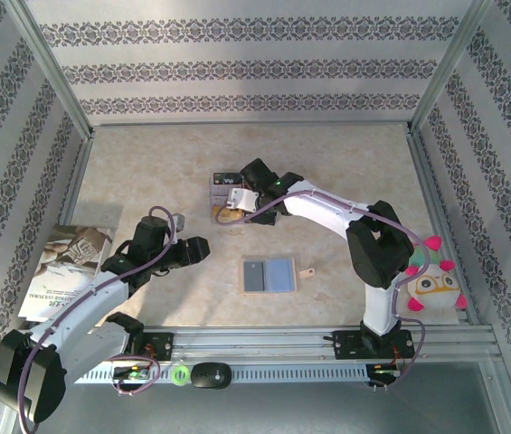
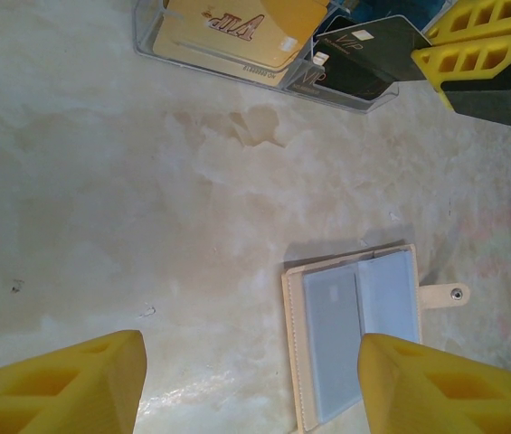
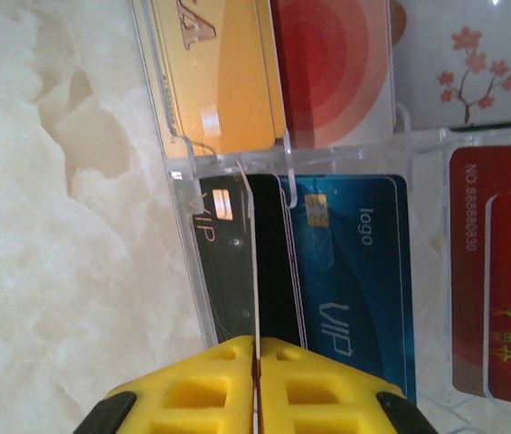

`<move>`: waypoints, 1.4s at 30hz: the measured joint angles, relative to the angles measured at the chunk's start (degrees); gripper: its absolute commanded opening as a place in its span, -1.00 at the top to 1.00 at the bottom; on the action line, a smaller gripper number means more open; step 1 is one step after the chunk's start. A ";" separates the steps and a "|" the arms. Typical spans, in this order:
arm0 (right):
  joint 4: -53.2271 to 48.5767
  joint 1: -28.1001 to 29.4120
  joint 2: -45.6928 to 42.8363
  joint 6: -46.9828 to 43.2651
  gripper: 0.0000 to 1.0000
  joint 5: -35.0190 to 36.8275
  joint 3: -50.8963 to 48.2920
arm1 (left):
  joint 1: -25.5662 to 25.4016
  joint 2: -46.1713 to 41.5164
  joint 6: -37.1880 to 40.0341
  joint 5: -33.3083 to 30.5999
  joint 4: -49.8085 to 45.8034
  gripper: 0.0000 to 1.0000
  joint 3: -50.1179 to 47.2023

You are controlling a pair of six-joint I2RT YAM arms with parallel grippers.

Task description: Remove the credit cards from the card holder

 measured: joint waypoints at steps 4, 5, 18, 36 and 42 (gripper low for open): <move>0.02 -0.72 0.00 -0.02 0.79 -0.02 -0.61 | 0.00 -0.09 -0.02 -0.02 0.00 -0.27 0.00; 0.02 -0.83 0.00 -0.02 0.79 0.00 -0.79 | 0.00 -0.11 0.00 -0.02 0.00 -0.27 0.00; 3.17 -1.20 0.00 0.00 0.56 2.62 -1.33 | 0.37 -0.11 -0.02 0.02 0.02 -0.27 0.00; 16.06 2.86 -14.60 27.32 0.33 0.13 -11.15 | 0.37 -3.87 -1.14 -0.28 0.55 -0.46 -1.40; 13.90 10.58 -16.52 42.34 0.29 -4.02 -22.03 | 0.37 -3.85 -1.14 -1.11 0.52 -0.47 -1.57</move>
